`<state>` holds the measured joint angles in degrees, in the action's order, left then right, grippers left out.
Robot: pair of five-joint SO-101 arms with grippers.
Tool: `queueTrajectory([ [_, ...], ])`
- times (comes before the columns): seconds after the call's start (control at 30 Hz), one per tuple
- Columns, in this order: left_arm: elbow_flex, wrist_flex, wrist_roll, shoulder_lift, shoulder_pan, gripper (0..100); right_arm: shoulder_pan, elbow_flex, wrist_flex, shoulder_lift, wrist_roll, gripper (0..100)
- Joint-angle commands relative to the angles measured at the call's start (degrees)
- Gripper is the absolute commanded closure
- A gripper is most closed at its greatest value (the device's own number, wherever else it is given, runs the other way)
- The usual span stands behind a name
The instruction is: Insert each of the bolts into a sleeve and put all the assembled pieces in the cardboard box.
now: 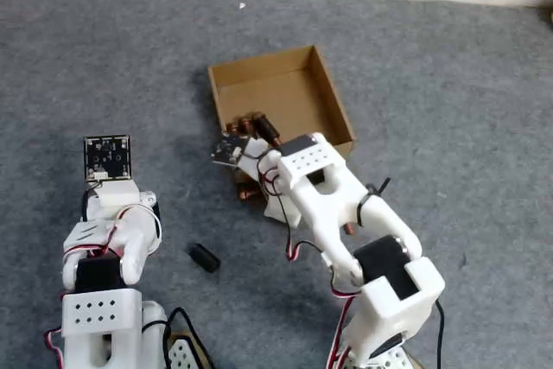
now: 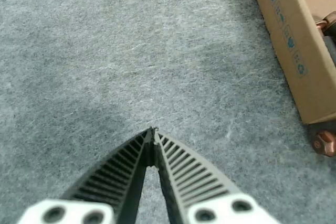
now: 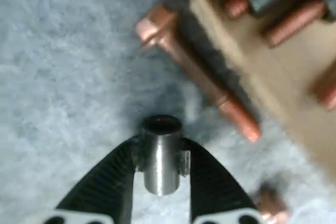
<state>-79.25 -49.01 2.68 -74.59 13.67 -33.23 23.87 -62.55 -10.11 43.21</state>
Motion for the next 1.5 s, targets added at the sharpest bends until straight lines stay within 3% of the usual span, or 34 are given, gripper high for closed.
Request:
queueTrajectory([
  [0.0,0.2,1.2,-1.0,-0.5,0.8,99,0.8,-1.4,-5.6,9.2,-4.6,99.5],
  [0.23,-0.4,1.1,-1.0,-0.5,0.7,99,6.2,0.0,-12.7,32.7,-13.4,99.5],
  [0.5,0.1,1.2,-0.6,-0.5,-0.5,99,15.6,13.1,-13.4,54.2,-20.0,99.5],
  [0.6,1.2,0.9,0.2,-0.5,-4.9,99,20.4,18.4,-12.4,61.0,-22.3,99.5],
  [0.73,1.8,1.1,7.9,-0.5,-11.6,99,28.4,26.8,-6.5,68.7,-25.7,99.5],
  [0.93,5.6,0.9,7.1,-0.5,-20.5,99,36.4,38.9,3.6,74.8,-29.7,99.5],
  [1.27,10.3,0.8,7.1,0.0,-34.2,99,44.7,45.5,12.5,74.9,-34.5,99.4],
  [1.47,22.9,-8.5,7.6,2.7,-43.6,99,44.9,45.5,12.5,74.9,-34.5,99.4],
])
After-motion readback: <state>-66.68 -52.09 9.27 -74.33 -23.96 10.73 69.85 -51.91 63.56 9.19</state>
